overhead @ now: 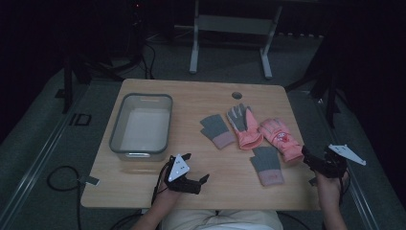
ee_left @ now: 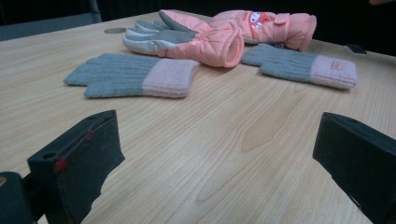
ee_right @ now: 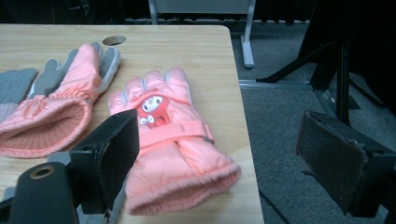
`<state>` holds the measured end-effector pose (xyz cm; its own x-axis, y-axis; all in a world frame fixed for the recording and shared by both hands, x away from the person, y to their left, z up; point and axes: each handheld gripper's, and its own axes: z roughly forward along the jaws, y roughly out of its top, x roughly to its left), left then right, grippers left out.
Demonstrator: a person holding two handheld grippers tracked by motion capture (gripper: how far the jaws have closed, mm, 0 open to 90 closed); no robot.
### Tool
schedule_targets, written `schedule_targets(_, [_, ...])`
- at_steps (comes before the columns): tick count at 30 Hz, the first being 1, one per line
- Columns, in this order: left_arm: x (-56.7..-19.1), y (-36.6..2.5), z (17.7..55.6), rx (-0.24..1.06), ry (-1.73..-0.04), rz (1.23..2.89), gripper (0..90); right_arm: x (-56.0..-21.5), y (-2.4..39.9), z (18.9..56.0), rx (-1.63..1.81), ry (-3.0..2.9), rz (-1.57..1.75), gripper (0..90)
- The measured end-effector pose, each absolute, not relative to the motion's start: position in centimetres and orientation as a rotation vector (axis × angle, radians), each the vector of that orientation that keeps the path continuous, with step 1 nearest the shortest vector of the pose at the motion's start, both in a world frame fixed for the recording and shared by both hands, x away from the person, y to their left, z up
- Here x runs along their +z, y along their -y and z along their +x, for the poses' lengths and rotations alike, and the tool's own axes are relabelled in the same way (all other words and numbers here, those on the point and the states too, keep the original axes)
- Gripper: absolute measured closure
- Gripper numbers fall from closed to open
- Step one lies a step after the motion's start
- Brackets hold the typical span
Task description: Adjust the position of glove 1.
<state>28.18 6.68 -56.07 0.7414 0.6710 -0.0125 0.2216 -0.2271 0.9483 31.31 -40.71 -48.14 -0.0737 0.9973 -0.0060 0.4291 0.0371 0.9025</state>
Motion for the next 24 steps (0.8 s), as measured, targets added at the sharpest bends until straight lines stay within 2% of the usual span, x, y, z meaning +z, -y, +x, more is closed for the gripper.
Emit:
schedule_targets(7, [-56.1,-6.7,28.2,0.485,-0.697,1.791,0.7,-46.5,39.1,32.7,1.018,-1.748,1.45,14.8])
schedule_targets(24, [-56.0,-6.6,28.2,0.488,-0.694,1.8,0.7,-43.5,33.7,35.7,1.166,-1.8,1.323,11.1])
